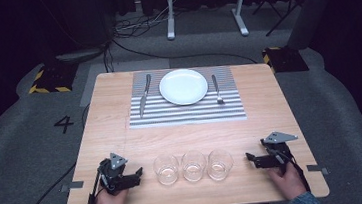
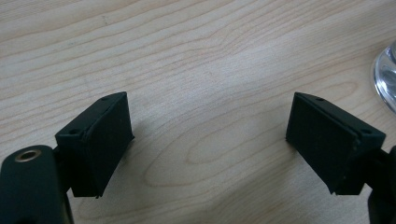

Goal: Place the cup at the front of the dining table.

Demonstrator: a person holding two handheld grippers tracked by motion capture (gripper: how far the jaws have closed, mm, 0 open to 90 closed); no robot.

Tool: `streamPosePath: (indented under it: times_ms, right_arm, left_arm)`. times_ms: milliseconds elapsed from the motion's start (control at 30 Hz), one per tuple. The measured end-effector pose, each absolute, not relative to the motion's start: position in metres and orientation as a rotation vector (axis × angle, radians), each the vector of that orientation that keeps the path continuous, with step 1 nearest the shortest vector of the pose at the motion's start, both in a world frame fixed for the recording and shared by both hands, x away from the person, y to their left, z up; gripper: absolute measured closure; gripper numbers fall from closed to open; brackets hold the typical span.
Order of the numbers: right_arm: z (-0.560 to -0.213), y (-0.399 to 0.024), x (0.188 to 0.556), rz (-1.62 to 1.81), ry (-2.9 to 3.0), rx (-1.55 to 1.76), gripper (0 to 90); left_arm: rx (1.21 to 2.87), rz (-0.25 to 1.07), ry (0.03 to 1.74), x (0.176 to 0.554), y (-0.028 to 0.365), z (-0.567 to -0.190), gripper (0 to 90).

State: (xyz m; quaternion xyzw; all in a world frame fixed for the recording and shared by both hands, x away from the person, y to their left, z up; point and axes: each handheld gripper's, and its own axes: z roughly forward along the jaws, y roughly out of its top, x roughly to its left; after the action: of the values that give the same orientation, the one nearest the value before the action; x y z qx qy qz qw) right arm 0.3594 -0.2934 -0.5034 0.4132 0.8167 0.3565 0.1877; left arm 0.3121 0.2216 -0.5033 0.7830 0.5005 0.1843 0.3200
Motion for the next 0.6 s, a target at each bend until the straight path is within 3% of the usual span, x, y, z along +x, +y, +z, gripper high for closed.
streamPosePath:
  times_ms: [600]
  right_arm:
    - [-0.5034, -0.2933, 0.3590, 1.005, 2.301, 1.159, 14.4]
  left_arm:
    - [2.051, 0.490, 1.336, 0.3116, 0.2204, -0.5032, 14.4]
